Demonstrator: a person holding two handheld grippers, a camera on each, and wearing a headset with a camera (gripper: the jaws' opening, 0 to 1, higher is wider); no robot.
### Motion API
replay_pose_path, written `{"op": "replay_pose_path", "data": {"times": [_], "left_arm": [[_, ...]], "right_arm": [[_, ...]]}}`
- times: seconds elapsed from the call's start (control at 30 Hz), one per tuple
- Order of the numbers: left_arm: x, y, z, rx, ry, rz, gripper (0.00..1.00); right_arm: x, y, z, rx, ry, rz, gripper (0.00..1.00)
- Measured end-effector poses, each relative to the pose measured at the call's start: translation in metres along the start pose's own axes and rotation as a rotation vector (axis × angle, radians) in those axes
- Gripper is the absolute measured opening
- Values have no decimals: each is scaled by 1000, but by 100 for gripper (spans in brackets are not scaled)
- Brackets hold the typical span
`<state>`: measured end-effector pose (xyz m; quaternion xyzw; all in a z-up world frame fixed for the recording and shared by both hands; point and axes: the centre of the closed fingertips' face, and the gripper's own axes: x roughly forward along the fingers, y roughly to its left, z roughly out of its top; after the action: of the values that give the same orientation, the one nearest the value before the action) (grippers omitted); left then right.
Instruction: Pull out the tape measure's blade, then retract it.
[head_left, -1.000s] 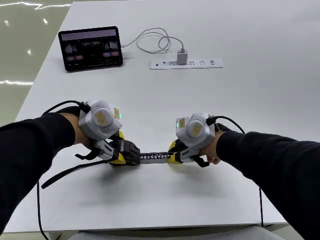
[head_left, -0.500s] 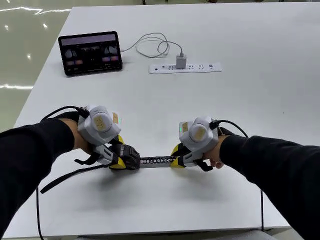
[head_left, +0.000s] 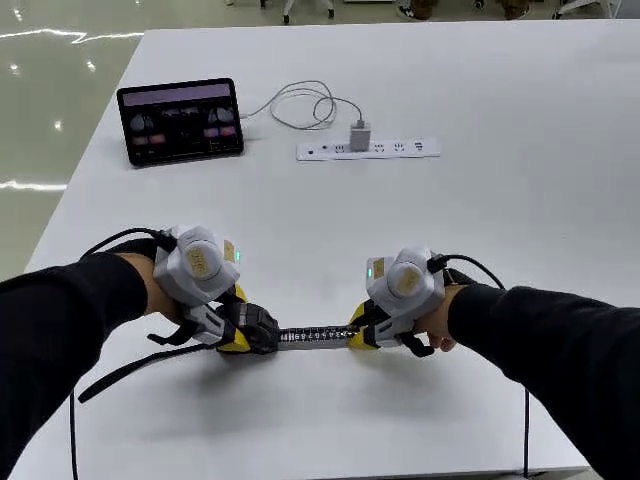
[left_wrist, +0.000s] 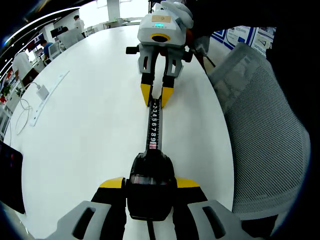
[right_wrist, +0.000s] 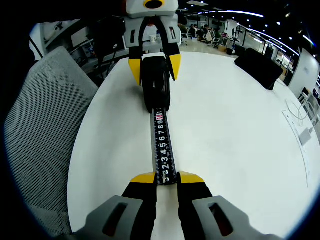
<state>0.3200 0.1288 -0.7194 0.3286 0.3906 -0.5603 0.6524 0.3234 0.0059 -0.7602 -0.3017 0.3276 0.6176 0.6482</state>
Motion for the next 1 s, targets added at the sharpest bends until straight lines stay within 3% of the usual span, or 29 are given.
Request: {"op": "replay_pose_path", "data": {"times": [1.0], "left_arm": [[0, -1, 1, -17, -14, 5, 32]], "right_arm": [[-11, -6, -15, 7, 11, -7, 10]]}}
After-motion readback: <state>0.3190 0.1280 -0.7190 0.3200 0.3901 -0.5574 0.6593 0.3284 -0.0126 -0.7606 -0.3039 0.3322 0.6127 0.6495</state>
